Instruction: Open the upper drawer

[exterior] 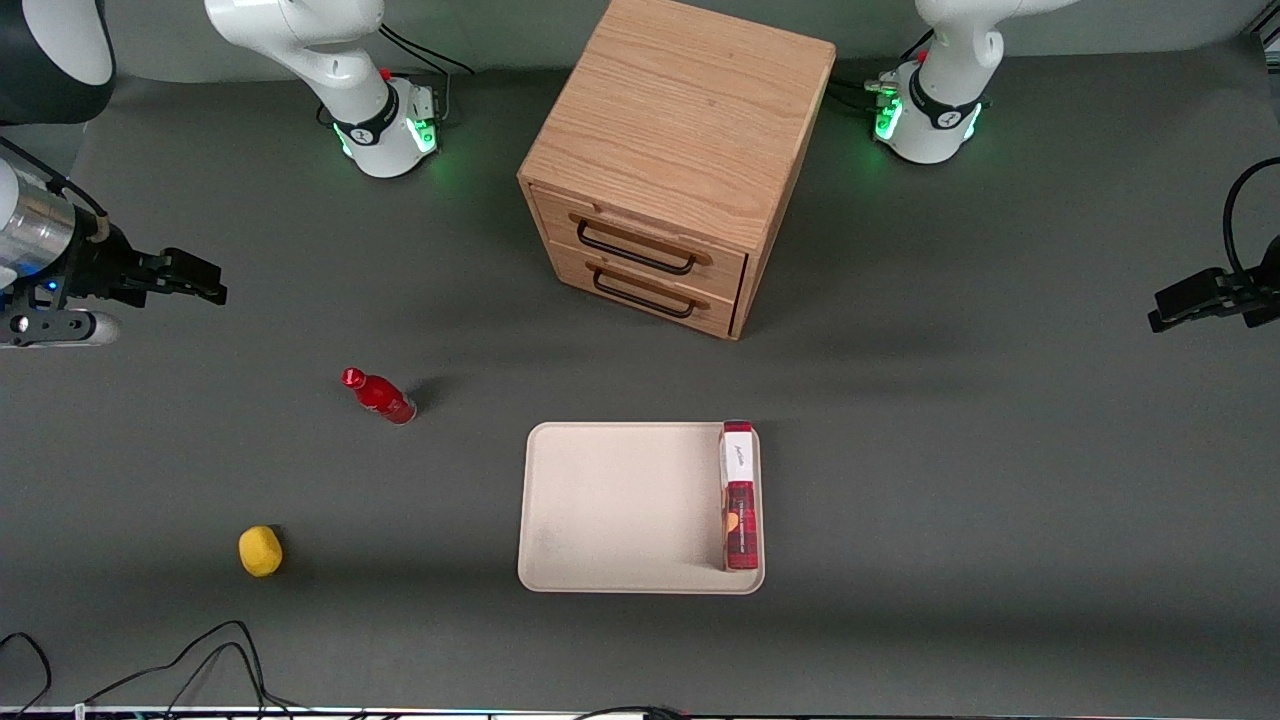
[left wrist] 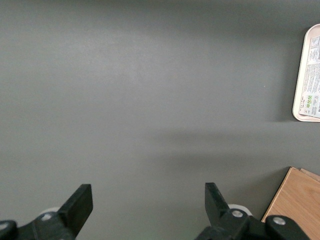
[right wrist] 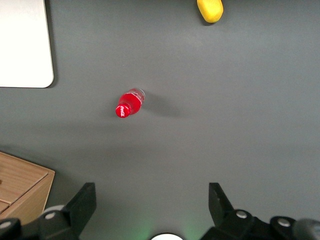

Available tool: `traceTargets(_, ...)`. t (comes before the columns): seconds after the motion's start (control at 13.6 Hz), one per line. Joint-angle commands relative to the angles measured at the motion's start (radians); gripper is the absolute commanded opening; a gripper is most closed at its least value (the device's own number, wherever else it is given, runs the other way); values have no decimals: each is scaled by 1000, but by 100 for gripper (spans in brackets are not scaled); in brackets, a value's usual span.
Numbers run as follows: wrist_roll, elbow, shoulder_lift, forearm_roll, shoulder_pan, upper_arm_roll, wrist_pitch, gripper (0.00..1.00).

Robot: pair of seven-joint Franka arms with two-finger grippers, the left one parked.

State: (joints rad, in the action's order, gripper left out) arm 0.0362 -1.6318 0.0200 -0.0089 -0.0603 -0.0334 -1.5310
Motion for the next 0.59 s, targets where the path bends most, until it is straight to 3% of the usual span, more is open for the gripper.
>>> traceTargets(0.0,-13,-36,-37,-20,19,9,-20,100)
traceTargets(0.52,-19,0,-17,-3,-6,18,-23,100)
